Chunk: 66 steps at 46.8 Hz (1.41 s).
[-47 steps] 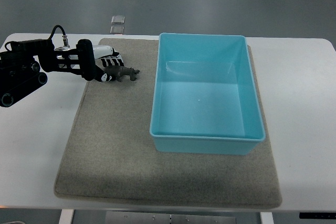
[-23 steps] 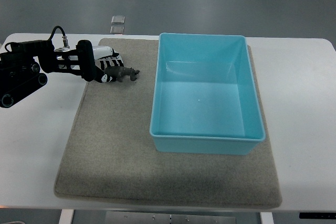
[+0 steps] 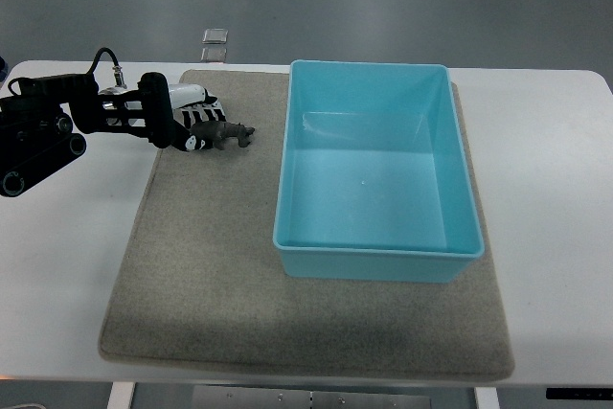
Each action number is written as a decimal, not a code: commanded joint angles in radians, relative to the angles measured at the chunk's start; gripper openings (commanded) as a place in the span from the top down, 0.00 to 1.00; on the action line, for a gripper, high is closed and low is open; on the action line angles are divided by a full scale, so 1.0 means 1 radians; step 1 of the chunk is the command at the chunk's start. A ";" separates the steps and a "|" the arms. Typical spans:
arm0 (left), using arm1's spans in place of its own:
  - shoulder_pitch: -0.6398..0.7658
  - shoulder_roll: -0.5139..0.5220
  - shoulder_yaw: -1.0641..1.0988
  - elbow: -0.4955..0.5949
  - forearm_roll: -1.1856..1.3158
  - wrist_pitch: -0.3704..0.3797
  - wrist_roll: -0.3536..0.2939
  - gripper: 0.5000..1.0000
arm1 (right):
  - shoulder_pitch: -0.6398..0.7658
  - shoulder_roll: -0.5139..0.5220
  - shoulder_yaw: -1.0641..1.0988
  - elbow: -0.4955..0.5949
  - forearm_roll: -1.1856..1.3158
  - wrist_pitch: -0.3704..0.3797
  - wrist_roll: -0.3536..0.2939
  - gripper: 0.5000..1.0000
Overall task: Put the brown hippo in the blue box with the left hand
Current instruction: 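Close the left hand fingers around the brown hippo, then lift the hippo off the mat with the left hand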
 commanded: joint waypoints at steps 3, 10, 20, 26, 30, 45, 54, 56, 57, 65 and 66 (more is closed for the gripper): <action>-0.002 0.000 0.000 -0.001 -0.006 0.000 0.000 1.00 | 0.000 0.000 0.000 0.000 0.000 0.000 0.000 0.13; -0.002 0.008 -0.001 0.001 -0.009 0.000 -0.001 1.00 | 0.000 0.000 0.000 0.000 0.000 0.000 0.000 0.13; -0.001 0.017 -0.003 -0.001 -0.010 0.000 -0.014 1.00 | 0.000 0.000 0.000 0.000 0.000 0.000 0.000 0.13; -0.001 0.023 -0.011 -0.001 -0.013 0.001 -0.015 1.00 | 0.000 0.000 0.000 0.000 0.000 0.000 0.000 0.13; -0.001 0.029 -0.011 -0.001 -0.033 0.000 -0.015 1.00 | 0.000 0.000 0.000 0.000 0.000 0.000 0.000 0.13; -0.022 0.070 -0.014 -0.008 -0.081 -0.005 -0.035 1.00 | 0.000 0.000 0.000 0.000 0.000 0.000 0.000 0.13; -0.082 0.123 -0.015 -0.096 -0.090 -0.016 -0.035 1.00 | 0.000 0.000 0.000 0.000 0.000 0.000 0.000 0.13; -0.103 0.132 -0.015 -0.112 -0.102 -0.019 -0.035 1.00 | 0.000 0.000 0.000 0.000 0.000 0.000 0.000 0.13; -0.112 0.135 -0.015 -0.119 -0.110 -0.020 -0.035 1.00 | 0.000 0.000 0.000 0.000 0.000 0.000 0.000 0.13; -0.195 0.146 -0.015 -0.155 -0.125 -0.083 -0.035 1.00 | 0.000 0.000 0.000 0.000 0.000 0.000 0.000 0.13; -0.204 0.146 -0.015 -0.162 -0.125 -0.089 -0.035 1.00 | 0.000 0.000 0.000 0.000 0.000 0.000 0.000 0.13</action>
